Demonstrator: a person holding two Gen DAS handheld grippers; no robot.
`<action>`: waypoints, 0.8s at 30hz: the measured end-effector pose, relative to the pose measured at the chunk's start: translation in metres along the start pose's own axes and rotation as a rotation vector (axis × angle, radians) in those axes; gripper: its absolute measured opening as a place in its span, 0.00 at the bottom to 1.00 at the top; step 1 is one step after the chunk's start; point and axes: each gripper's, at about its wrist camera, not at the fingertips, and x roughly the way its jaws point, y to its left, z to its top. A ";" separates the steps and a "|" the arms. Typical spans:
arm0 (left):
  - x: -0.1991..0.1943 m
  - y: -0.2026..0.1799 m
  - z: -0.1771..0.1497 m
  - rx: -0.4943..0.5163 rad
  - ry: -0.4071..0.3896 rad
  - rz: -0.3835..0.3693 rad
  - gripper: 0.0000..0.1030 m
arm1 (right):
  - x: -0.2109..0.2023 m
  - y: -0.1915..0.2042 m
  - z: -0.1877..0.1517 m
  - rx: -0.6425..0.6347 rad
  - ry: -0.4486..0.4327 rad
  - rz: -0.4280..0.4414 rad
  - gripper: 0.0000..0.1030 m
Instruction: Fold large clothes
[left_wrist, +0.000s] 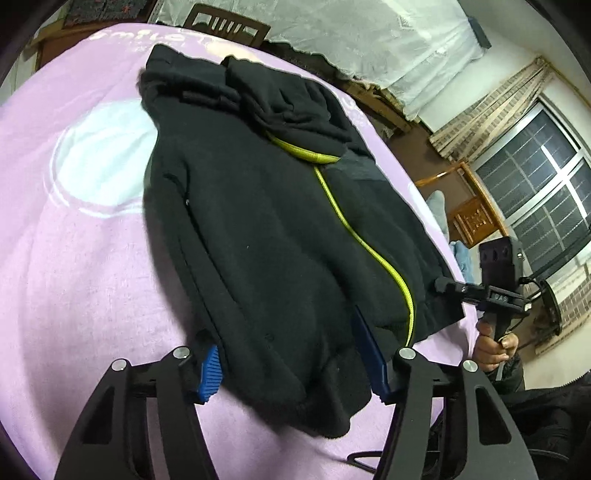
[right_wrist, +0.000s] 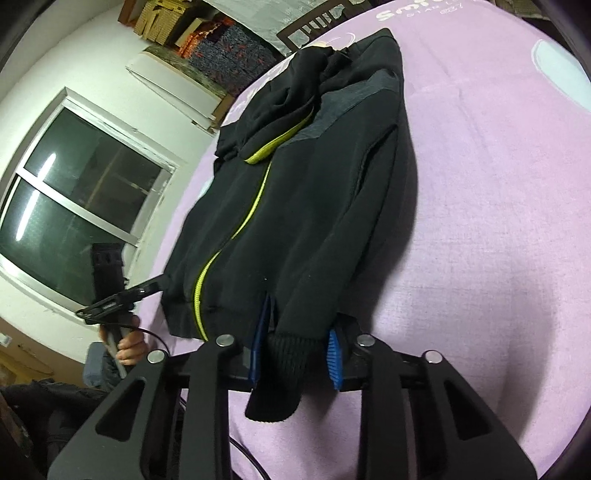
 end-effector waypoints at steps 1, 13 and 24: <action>0.000 -0.002 0.000 0.007 0.003 0.005 0.63 | 0.002 -0.002 0.000 0.011 0.006 0.005 0.33; -0.030 0.000 0.018 -0.022 -0.099 -0.043 0.10 | -0.009 0.016 0.001 -0.040 -0.055 -0.014 0.21; -0.048 -0.033 0.083 0.060 -0.233 0.013 0.09 | -0.049 0.054 0.074 -0.090 -0.221 0.125 0.15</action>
